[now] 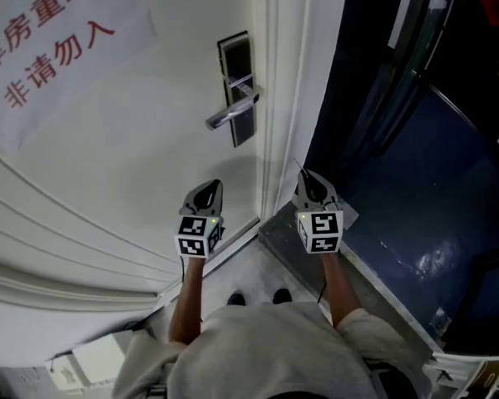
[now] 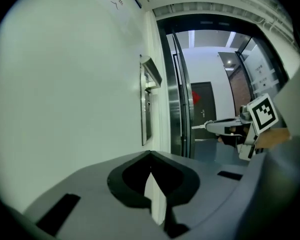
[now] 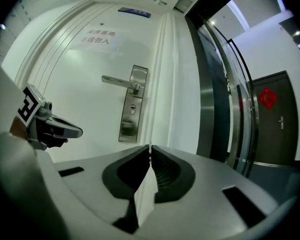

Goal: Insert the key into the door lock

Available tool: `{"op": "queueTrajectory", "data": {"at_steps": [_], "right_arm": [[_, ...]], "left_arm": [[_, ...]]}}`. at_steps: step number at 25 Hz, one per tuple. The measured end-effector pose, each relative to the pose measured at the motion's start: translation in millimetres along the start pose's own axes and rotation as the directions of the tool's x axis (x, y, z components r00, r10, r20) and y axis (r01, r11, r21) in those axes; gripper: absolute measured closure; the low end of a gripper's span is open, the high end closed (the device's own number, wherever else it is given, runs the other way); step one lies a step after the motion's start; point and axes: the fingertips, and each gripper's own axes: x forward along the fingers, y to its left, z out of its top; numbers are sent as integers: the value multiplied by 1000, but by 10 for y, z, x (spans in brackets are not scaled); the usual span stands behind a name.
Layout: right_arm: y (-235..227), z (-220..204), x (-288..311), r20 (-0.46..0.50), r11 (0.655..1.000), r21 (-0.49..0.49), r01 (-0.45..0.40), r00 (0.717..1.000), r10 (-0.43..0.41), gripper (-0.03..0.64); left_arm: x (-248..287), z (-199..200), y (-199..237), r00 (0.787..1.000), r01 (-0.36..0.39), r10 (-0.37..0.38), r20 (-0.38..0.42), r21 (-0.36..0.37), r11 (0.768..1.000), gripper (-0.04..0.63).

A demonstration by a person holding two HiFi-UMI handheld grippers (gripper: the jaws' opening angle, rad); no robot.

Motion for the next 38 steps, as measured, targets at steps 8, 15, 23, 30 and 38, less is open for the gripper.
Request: {"op": "queueTrajectory", "data": {"at_steps": [8, 15, 23, 30, 38], "right_arm": [[512, 171, 286, 30, 991, -28, -132, 991, 132, 586], [634, 410, 417, 70, 981, -97, -167, 982, 174, 587], [657, 730, 575, 117, 942, -297, -154, 974, 195, 588], [664, 915, 734, 134, 826, -554, -103, 968, 211, 588], [746, 1001, 892, 156, 546, -837, 14, 964, 214, 588]], "left_arm": [[-361, -23, 418, 992, -123, 123, 7, -24, 992, 578], [-492, -39, 532, 988, -157, 157, 10, -30, 987, 578], [-498, -35, 543, 988, -156, 156, 9, -32, 987, 578], [-494, -85, 585, 987, -163, 163, -3, -42, 986, 578], [-486, -89, 626, 985, -171, 171, -1, -49, 984, 578]]}}
